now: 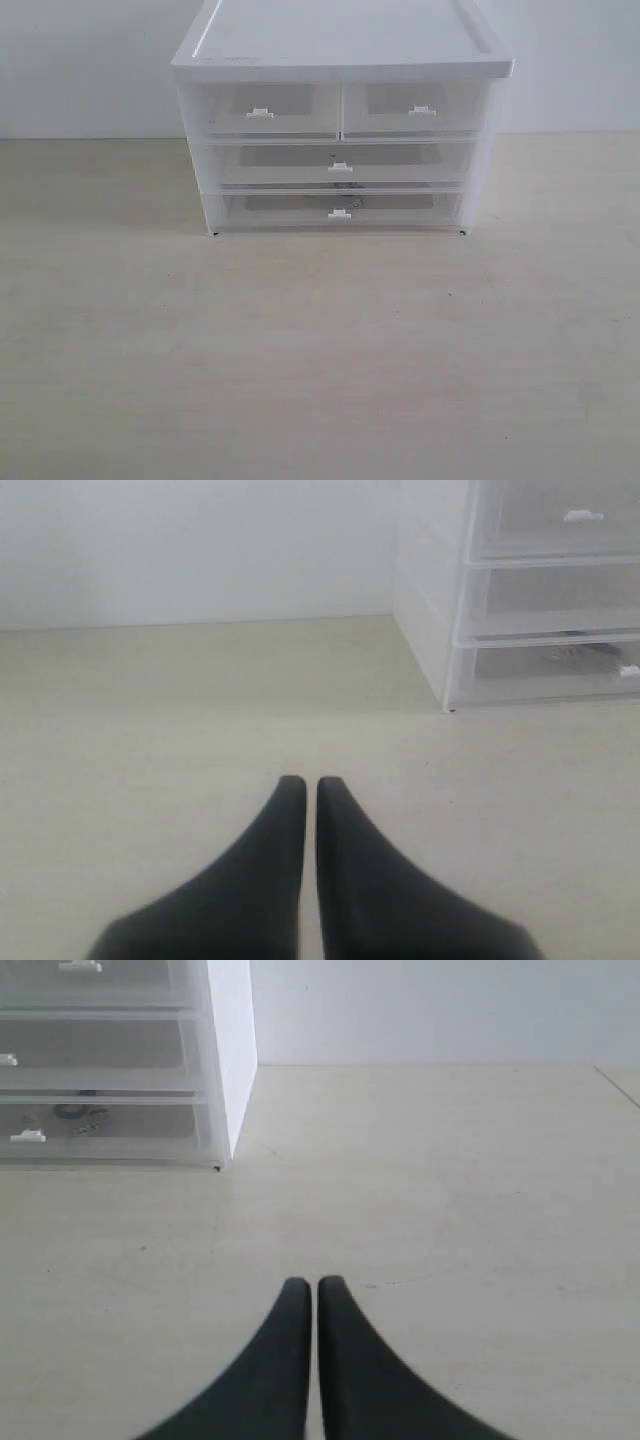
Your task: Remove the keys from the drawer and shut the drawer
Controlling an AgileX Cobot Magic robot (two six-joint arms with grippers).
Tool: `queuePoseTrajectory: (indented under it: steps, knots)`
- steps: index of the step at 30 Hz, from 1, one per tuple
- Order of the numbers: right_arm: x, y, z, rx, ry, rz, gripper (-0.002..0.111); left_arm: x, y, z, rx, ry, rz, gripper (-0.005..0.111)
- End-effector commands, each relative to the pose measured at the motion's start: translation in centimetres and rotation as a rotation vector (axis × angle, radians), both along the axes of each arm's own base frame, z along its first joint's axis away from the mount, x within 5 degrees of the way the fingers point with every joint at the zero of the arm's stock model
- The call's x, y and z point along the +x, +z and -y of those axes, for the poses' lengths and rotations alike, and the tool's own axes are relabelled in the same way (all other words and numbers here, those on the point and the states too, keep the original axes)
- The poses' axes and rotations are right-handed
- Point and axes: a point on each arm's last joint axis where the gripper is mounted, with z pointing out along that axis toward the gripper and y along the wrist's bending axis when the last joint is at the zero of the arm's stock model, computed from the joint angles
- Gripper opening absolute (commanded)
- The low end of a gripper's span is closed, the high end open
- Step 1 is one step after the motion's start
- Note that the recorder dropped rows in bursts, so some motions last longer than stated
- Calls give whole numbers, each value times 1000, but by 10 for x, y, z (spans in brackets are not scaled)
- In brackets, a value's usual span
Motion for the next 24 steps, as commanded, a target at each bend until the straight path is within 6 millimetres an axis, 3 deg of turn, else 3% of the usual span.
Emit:
queuePoseTrajectory:
  steps: [1,12,16,24]
  knots:
    - [0,2,0,-7,-5,19,0,0,-1,0,-17,5,2,4]
    - [0,2,0,-18,-3,22,0,0,-1,0,-17,5,2,4]
    - [1,7,2,-138,10,85,0,0,-1,0,-17,5,2,4]
    - [2,16,1,-127,10,185,0,0,-1,0,-17,5,2,4]
